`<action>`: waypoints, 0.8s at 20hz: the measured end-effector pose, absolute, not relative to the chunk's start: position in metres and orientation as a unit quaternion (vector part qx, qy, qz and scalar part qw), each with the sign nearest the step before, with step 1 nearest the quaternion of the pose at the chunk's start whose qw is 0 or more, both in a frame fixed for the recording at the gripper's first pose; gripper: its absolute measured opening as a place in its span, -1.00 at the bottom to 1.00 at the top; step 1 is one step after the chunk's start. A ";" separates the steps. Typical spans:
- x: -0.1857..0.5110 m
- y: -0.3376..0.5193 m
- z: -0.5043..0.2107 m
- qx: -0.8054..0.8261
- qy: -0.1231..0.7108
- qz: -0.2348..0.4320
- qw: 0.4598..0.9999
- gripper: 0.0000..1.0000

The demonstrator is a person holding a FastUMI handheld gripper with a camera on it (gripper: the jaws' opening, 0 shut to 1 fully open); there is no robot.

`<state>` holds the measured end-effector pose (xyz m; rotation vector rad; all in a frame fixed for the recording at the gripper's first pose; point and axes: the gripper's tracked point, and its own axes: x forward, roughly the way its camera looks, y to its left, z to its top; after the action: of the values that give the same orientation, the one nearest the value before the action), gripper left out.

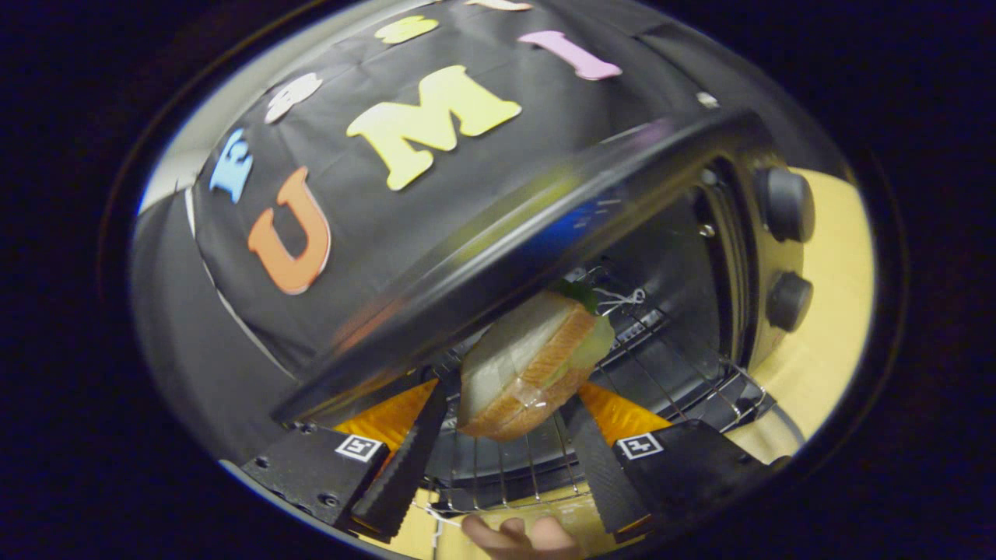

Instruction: Open the toaster oven, put the food inside, and close the toaster oven door.

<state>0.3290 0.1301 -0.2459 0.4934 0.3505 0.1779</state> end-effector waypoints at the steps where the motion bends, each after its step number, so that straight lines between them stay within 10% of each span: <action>1: 0.326 0.137 -0.250 0.232 0.182 0.096 0.951 0.91; 16: 0.274 0.134 -0.285 -0.056 0.295 0.082 0.950 0.95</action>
<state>0.2745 0.1342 -0.2855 -0.1135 0.5996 0.1665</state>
